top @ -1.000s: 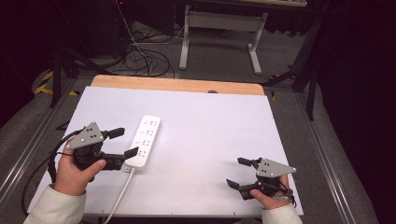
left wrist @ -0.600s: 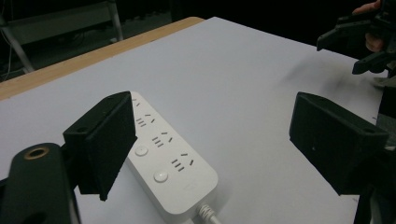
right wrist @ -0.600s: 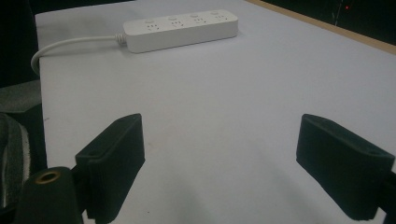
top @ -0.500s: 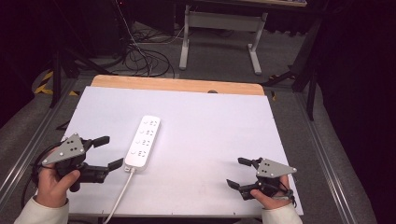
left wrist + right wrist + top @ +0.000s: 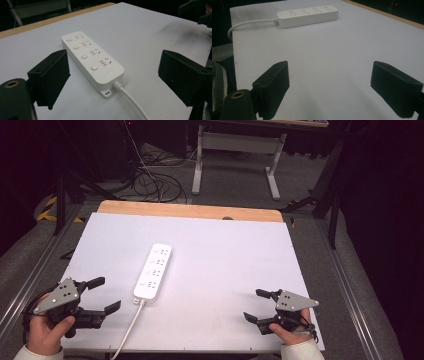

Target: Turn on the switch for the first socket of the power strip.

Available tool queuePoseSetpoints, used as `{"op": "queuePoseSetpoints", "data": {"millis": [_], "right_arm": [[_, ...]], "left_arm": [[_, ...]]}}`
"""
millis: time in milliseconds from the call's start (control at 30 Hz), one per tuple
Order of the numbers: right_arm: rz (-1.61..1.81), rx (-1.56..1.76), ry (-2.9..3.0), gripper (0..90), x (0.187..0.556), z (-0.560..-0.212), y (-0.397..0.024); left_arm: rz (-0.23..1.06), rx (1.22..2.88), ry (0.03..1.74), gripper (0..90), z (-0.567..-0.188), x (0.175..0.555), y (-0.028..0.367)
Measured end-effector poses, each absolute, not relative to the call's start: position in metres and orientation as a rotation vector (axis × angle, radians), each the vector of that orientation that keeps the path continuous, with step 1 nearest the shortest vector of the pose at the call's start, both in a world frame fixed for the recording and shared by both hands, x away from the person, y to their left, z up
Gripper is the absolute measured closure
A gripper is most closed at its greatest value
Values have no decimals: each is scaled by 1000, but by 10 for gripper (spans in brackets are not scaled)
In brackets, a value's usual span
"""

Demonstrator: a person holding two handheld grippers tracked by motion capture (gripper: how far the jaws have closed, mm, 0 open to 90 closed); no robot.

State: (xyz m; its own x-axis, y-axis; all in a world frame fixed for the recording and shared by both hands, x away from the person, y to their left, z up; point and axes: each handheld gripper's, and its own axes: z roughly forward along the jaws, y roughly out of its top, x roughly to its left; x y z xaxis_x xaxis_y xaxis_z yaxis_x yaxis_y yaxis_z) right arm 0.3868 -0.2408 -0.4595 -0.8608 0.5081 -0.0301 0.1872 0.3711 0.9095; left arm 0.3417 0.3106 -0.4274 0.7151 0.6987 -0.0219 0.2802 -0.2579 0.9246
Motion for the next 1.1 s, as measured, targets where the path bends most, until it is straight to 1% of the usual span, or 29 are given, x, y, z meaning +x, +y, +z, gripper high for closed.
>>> {"op": "queuePoseSetpoints", "data": {"millis": [133, 533, 733, 833, 1033, 1100], "right_arm": [[1486, 611, 2330, 159, 387, -459, -241], [1489, 612, 2323, 159, 387, -459, -241], [1489, 614, 2322, 159, 387, -459, -242], [1501, 621, 2326, 155, 388, -460, -242], [1509, 627, 2324, 156, 388, -461, -243], [1511, 627, 2325, 156, 388, -461, -243]], "left_arm": [[498, 1839, 780, 111, -439, 337, 319], [506, 1871, 751, 94, -468, 326, 335], [502, 1887, 791, 95, -475, 325, 341], [466, 1887, 808, 102, -477, 325, 340], [519, 1934, 782, 97, -475, 323, 329], [526, 1924, 787, 94, -474, 323, 326]]}}
